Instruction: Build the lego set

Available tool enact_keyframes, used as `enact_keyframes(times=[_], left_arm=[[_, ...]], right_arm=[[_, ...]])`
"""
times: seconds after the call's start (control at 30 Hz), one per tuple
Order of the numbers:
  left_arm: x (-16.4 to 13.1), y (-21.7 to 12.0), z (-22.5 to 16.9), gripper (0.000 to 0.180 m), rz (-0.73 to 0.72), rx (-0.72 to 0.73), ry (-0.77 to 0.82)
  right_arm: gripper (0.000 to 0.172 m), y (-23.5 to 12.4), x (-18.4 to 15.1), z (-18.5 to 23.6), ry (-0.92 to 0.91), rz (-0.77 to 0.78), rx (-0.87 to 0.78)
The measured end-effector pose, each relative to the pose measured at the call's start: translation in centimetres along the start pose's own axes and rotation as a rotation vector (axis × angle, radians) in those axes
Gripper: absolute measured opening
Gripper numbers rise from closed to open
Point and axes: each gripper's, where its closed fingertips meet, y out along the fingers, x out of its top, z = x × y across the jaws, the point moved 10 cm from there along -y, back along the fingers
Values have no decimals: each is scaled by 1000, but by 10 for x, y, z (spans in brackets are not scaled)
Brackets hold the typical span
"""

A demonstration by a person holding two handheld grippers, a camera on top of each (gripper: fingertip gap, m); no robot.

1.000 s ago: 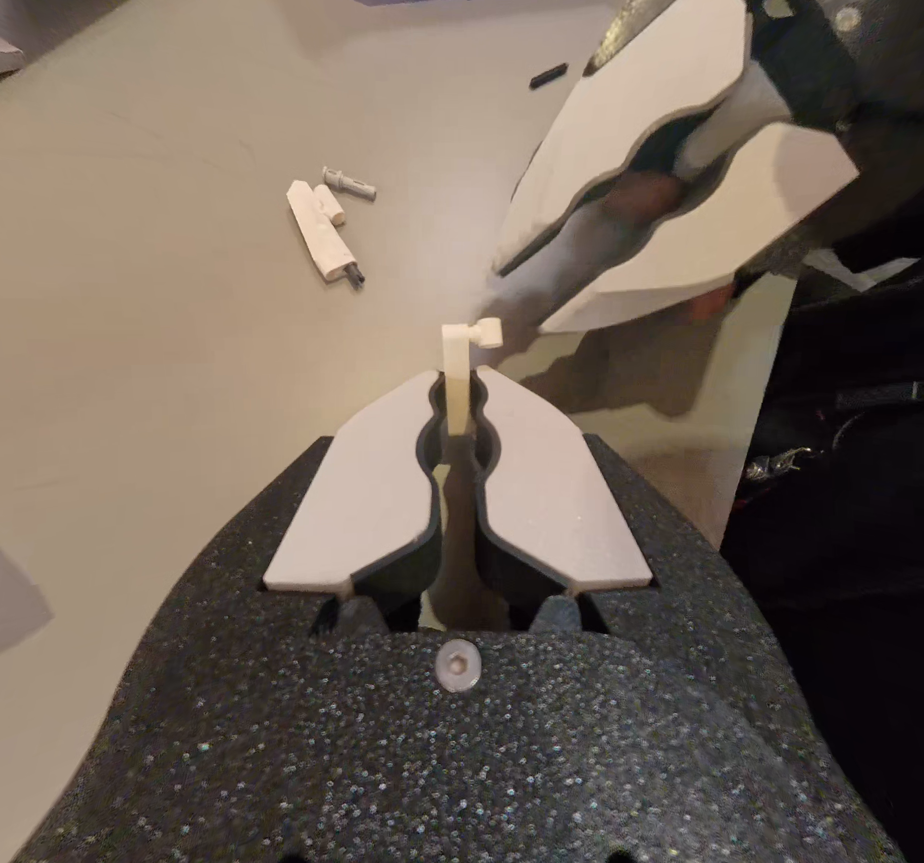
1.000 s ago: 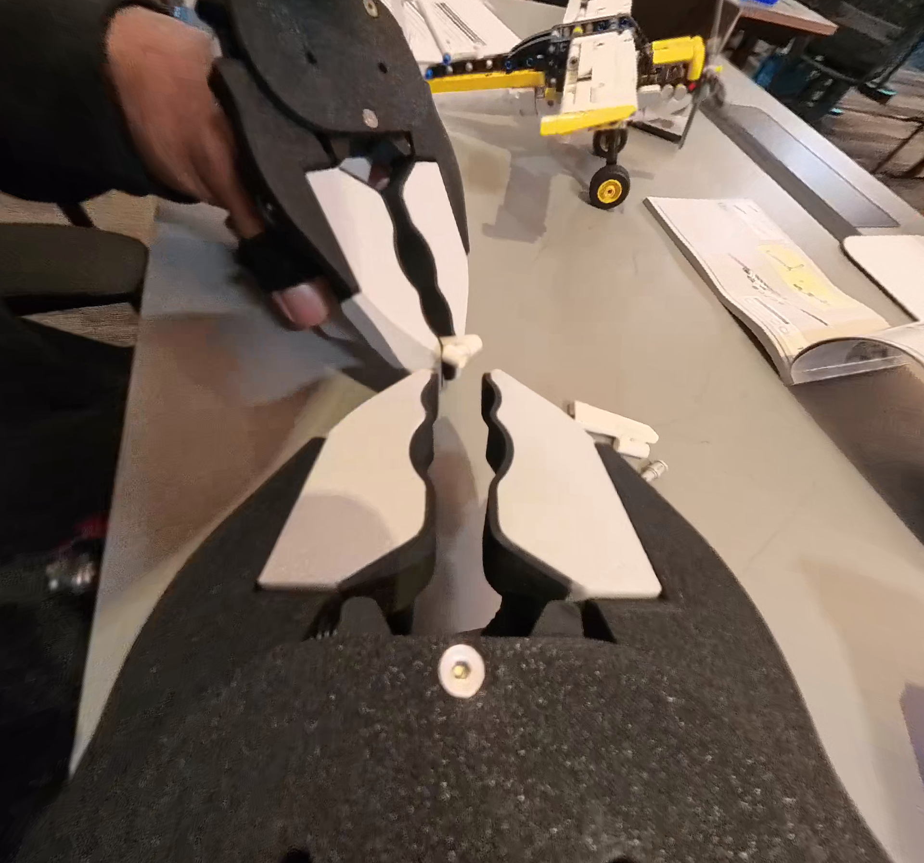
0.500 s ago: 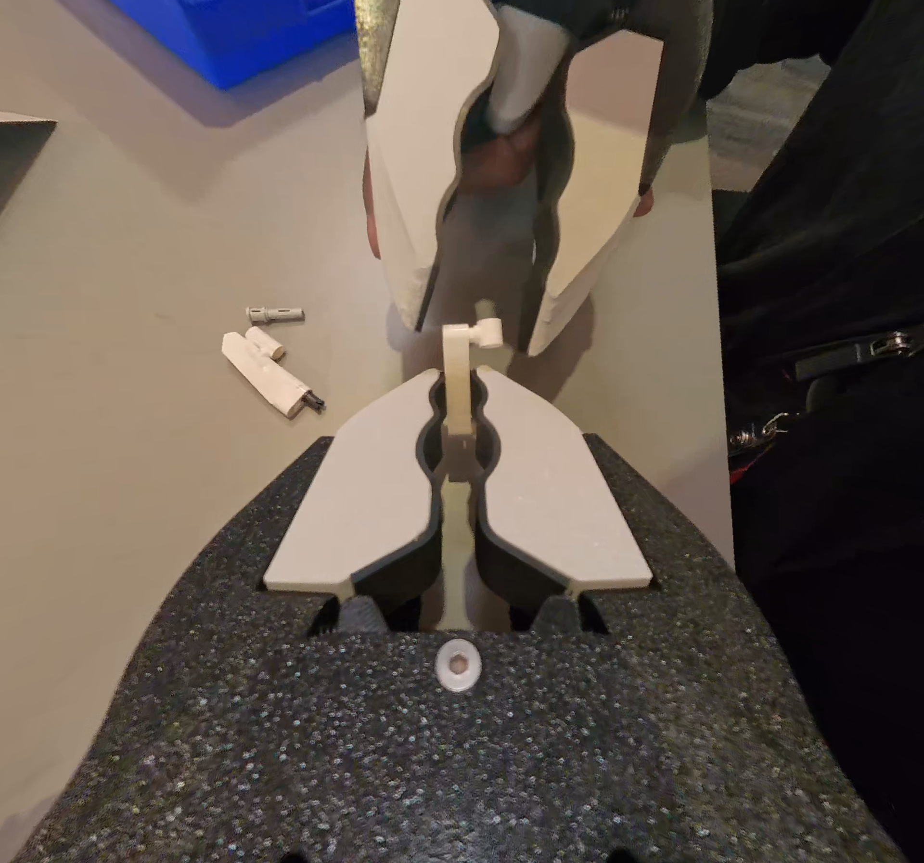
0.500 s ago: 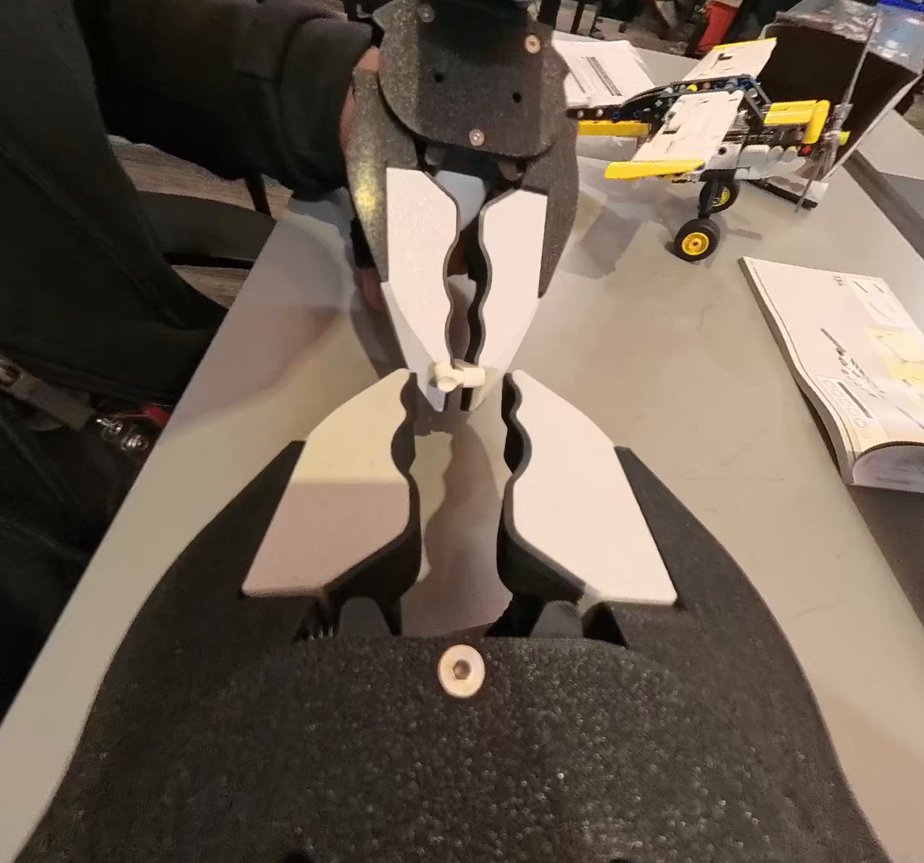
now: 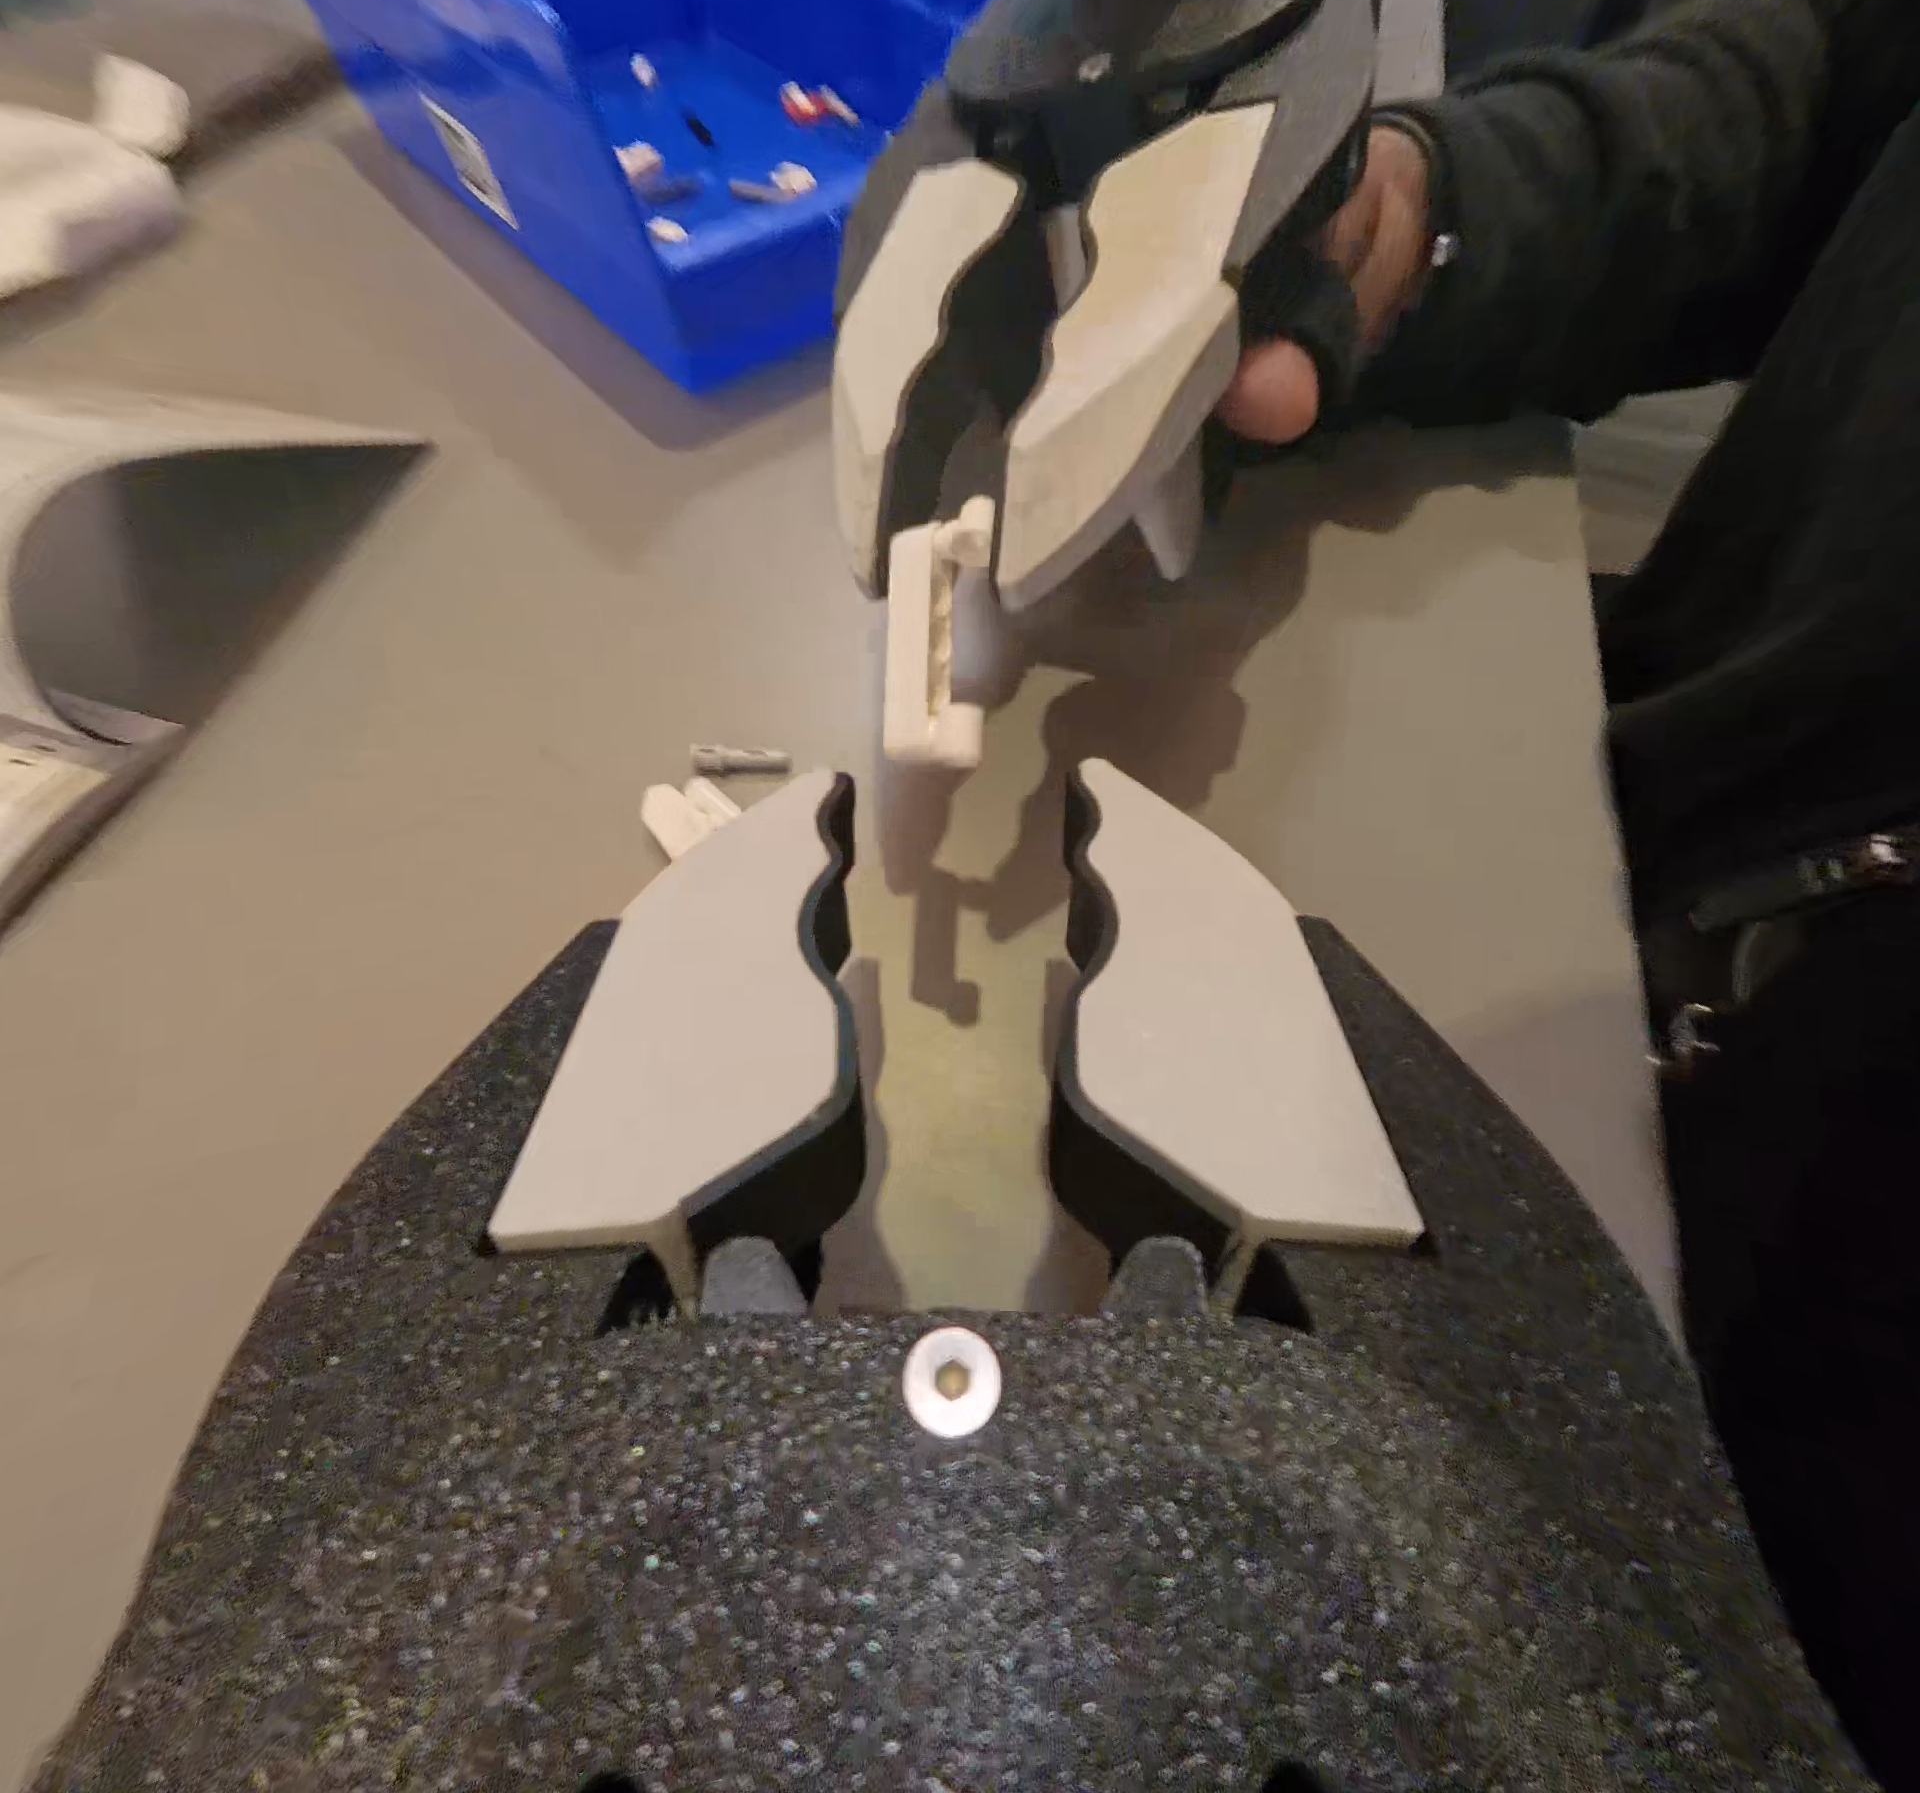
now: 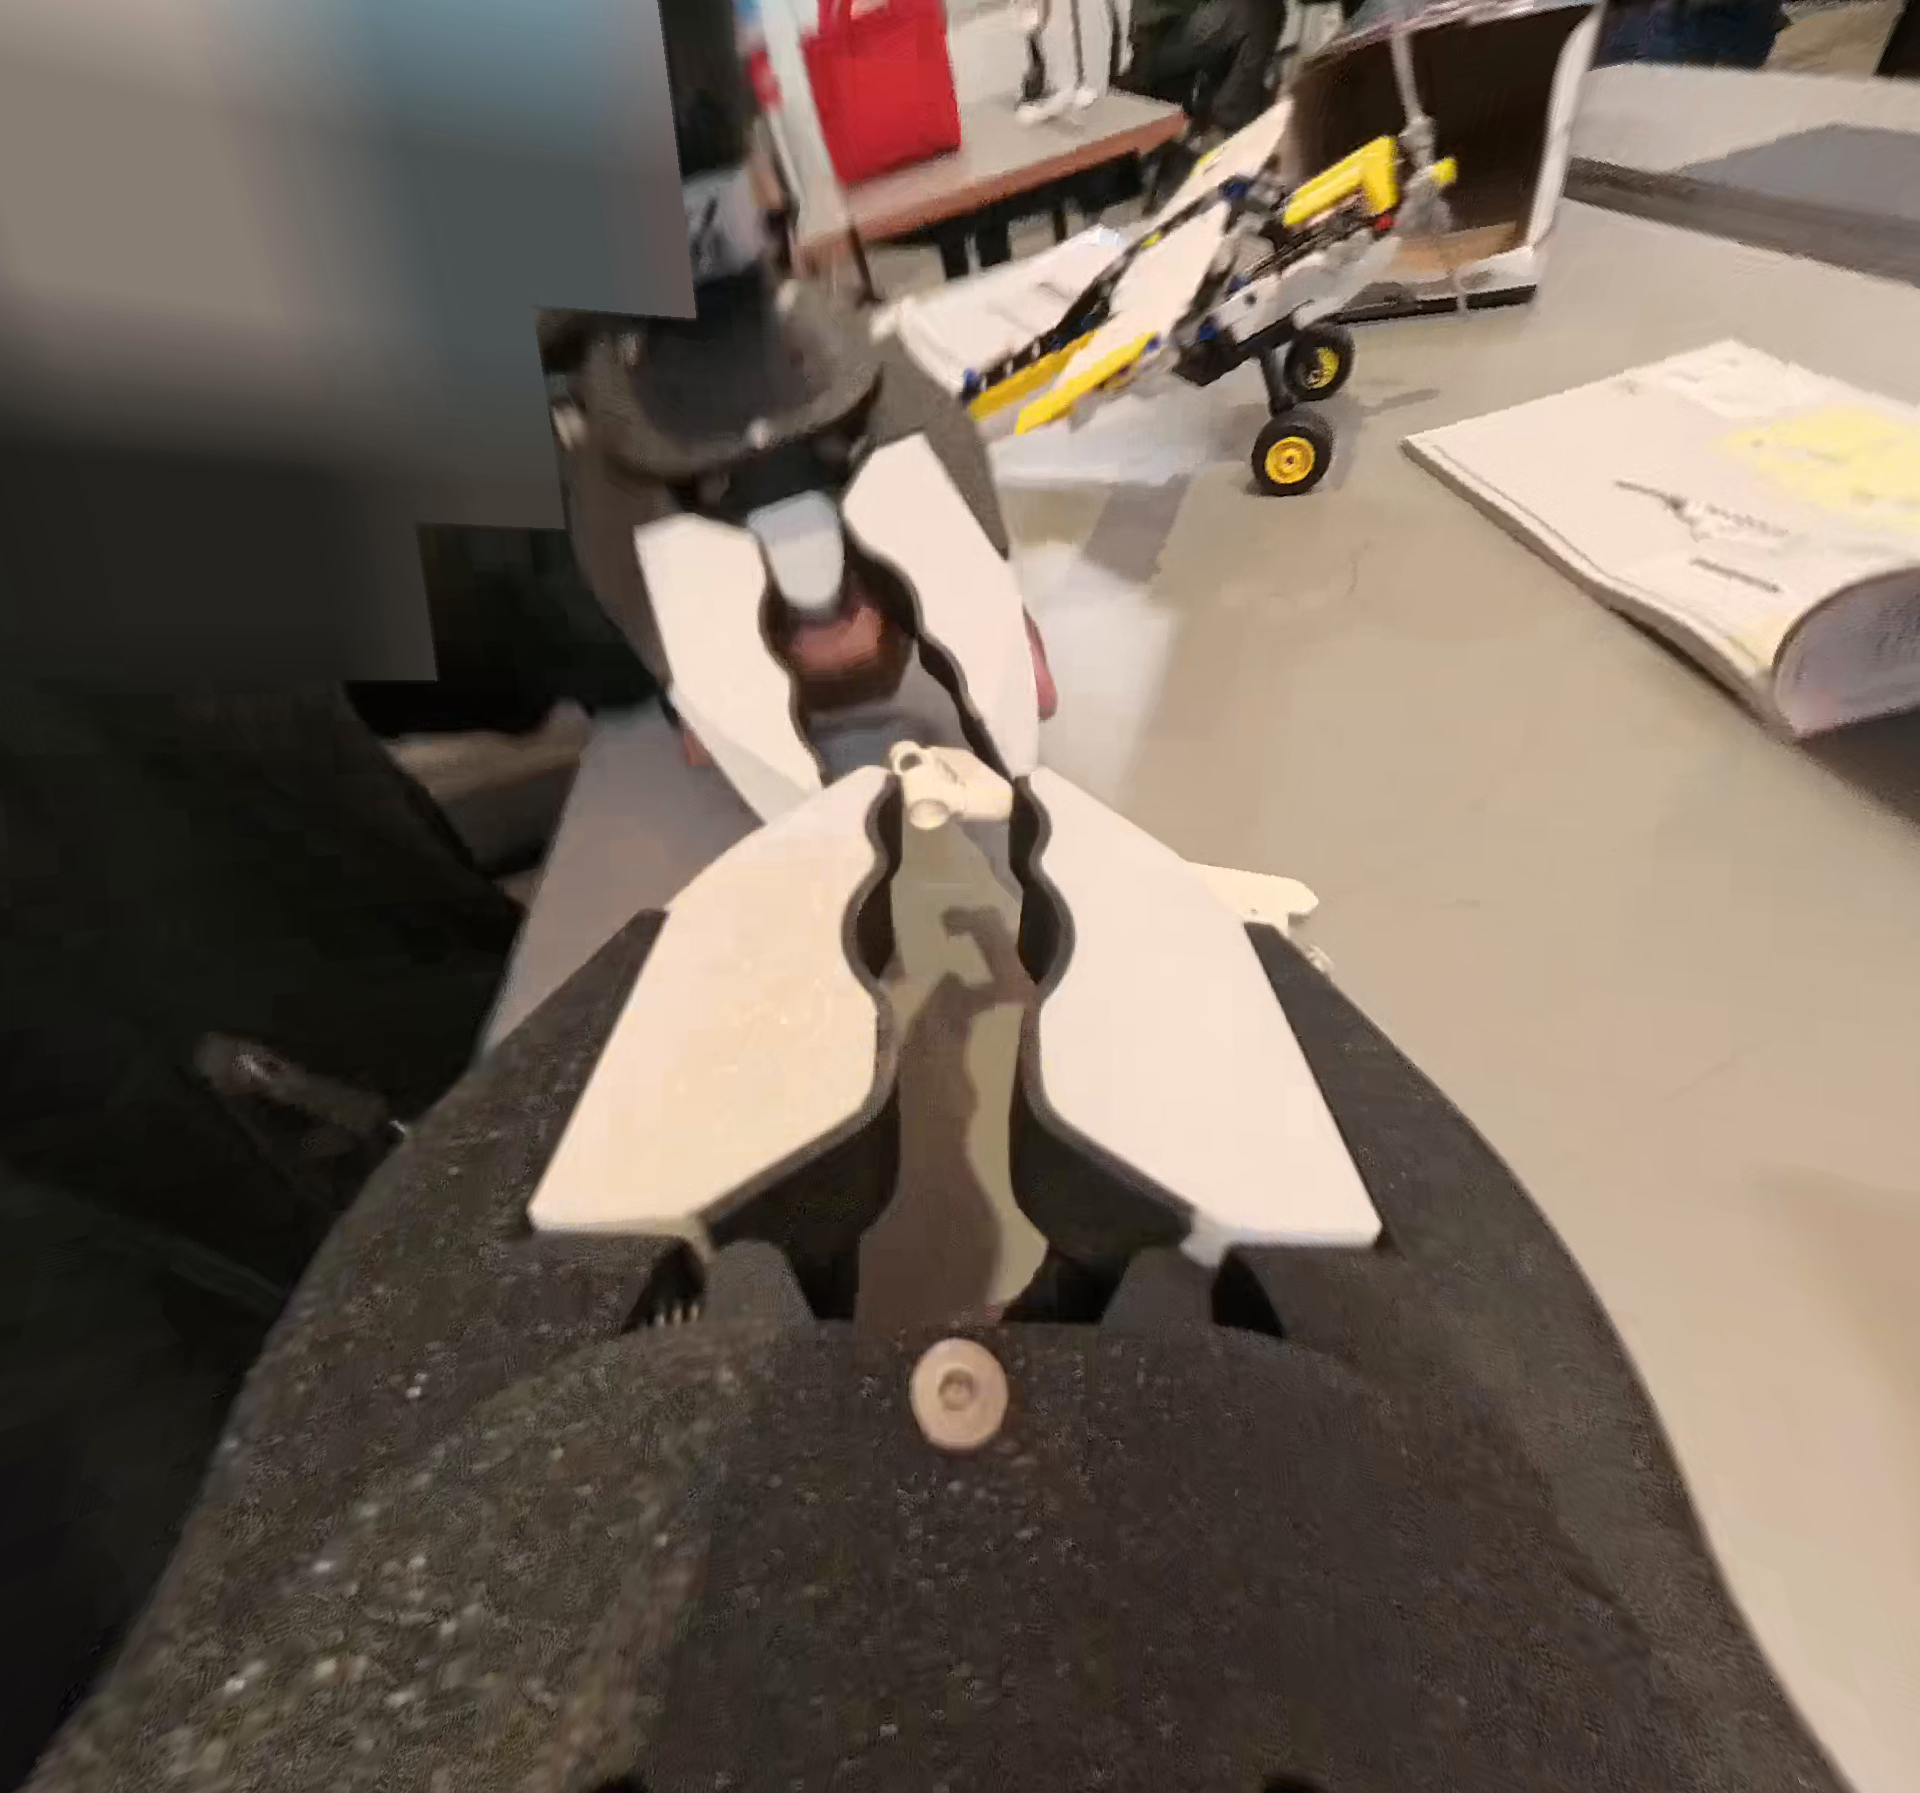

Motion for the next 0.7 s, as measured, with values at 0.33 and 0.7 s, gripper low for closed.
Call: enact_keyframes(times=[0.33,0.7], left_arm=[[0,3,-13,28,-130,276,309],[-3,-5,-4,8,-163,156,110]], right_arm=[[19,9,-7,2,348,-111,42],[25,4,-3,9,40,-58,-66]])
